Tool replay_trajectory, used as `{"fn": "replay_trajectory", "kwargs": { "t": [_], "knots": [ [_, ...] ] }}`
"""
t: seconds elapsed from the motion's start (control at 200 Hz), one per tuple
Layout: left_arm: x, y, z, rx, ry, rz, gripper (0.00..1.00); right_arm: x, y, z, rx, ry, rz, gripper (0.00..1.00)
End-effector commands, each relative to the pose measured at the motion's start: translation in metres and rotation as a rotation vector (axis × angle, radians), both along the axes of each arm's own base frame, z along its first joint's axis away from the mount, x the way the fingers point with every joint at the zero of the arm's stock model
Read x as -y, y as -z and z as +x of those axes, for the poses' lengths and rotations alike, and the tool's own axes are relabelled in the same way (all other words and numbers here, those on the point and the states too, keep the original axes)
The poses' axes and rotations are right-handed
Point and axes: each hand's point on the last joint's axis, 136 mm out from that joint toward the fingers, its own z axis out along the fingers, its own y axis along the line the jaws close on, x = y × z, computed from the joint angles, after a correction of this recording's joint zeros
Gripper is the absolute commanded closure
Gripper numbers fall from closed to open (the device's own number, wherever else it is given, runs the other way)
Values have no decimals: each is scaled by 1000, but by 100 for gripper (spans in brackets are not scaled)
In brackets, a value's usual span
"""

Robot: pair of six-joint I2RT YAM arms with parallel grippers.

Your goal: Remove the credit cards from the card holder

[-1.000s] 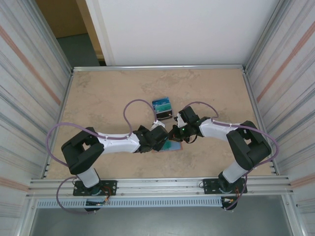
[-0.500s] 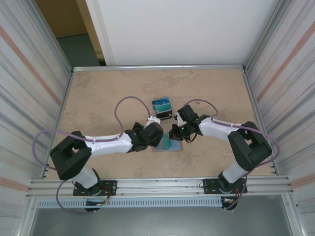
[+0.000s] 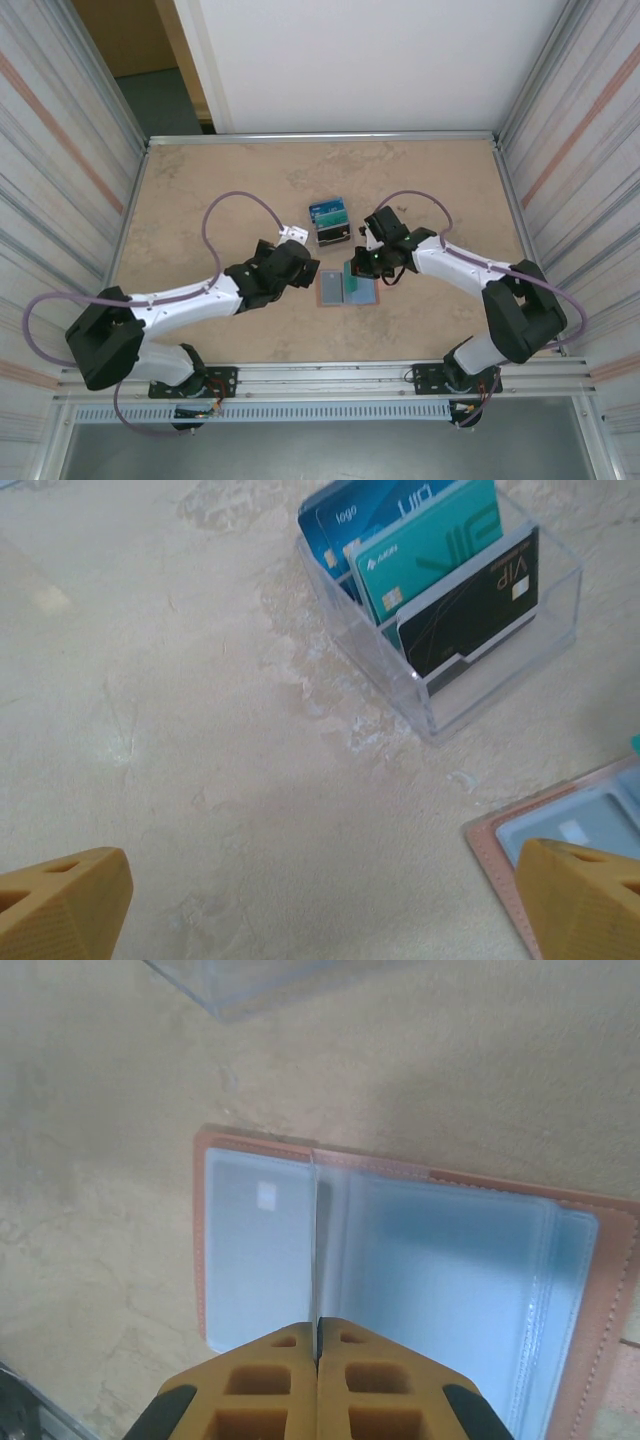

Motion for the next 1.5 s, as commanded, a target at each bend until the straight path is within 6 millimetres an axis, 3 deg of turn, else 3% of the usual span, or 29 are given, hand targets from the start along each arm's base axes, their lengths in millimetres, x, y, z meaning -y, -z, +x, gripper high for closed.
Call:
{"fn": "replay_trajectory", "kwargs": {
  "t": [0.0,0.276,0.702,0.822,1.027,1.248,1.493],
  "knots": [
    [-3,-14,1,39,3,-30,1,0,-24,6,75,-21,-8,100],
    [-1,-35,-2,71,53,-130,1,-3,-55,6,170,-70,27,100],
    [7,-77,-18,106,371,-253,1,-9,-110,-15,404,-231,130,100],
    [17,-96,-27,147,484,-278,1,-14,-130,-26,476,-309,168,100],
    [52,-121,-62,133,796,-333,3,-30,-149,-53,542,-479,246,100],
    [72,-132,-93,105,1045,-366,19,-43,-150,-78,533,-630,279,100],
    [78,-120,-116,6,1211,-333,40,-57,-149,-94,522,-748,275,100]
  ]
}}
